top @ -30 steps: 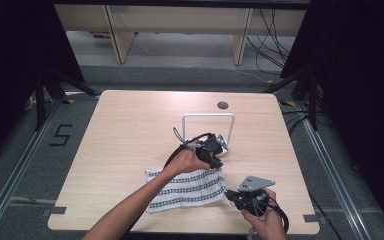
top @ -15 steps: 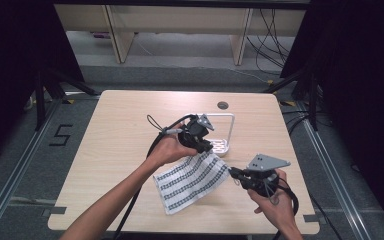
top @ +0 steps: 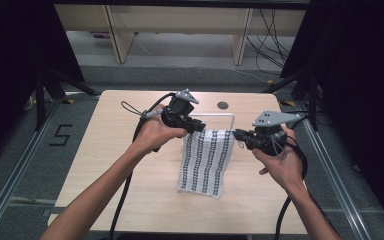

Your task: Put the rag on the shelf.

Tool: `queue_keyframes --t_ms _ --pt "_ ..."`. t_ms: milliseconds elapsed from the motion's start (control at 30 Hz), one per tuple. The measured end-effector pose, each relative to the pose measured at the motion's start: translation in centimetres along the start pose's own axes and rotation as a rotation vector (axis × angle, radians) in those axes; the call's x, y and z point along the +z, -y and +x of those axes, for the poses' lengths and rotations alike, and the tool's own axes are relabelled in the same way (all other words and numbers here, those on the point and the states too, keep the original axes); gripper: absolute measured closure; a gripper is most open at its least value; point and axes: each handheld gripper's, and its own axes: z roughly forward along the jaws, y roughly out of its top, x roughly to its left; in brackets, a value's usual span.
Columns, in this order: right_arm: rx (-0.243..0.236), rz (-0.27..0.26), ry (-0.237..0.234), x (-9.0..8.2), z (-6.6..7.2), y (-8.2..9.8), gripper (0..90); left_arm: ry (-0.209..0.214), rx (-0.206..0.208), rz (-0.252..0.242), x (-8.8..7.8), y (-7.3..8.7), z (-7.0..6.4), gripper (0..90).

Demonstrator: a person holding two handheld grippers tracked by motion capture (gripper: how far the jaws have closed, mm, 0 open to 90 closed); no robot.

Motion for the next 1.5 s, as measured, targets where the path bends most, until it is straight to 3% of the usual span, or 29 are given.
queue_keyframes --t_ms 67,100,467,500,533,767,1067,1167,1200,1333,1400,1500 --pt "-0.002 0.0 0.013 0.2 -0.5 -1.1 88.5 -0.015 -0.002 -0.005 -0.4 -0.4 0.1 83.4" --pt "-0.025 -0.002 0.012 0.2 -0.7 -1.4 88.5 -0.02 -0.009 -0.014 -0.6 -0.7 0.3 83.4" --pt "0.012 -0.018 0.057 0.8 -2.5 -5.0 88.5 -0.067 -0.072 -0.091 -1.7 -3.3 2.1 83.3" --pt "0.027 -0.015 0.064 0.9 -2.5 -5.3 88.5 -0.072 -0.079 -0.093 -1.7 -3.5 2.4 83.3" --pt "-0.005 -0.02 0.072 1.0 -3.0 -5.6 88.5 -0.078 -0.083 -0.092 -1.7 -3.7 2.7 83.3" --pt "0.019 -0.03 0.096 2.3 -4.3 -7.6 88.5 -0.105 -0.117 -0.105 -1.3 -5.0 4.0 83.4" --pt "0.039 -0.032 0.128 3.4 -6.1 -9.1 88.5 -0.119 -0.141 -0.123 -0.6 -6.3 5.5 83.4" --pt "0.078 -0.043 0.129 3.7 -6.6 -9.6 88.5 -0.125 -0.151 -0.132 -0.7 -6.9 5.8 83.3" --pt "0.065 -0.051 0.14 3.7 -6.8 -9.7 88.5 -0.126 -0.151 -0.135 -0.8 -7.1 5.9 83.3" --pt "0.086 -0.058 0.132 3.8 -7.1 -10.4 88.4 -0.145 -0.152 -0.149 -1.2 -7.8 6.2 83.3" --pt "0.072 -0.058 0.152 3.9 -7.4 -10.7 88.4 -0.144 -0.164 -0.159 -1.2 -7.9 6.5 83.2" --pt "0.092 -0.074 0.16 4.2 -7.5 -11.1 88.4 -0.152 -0.176 -0.168 -0.9 -7.9 7.0 83.1"
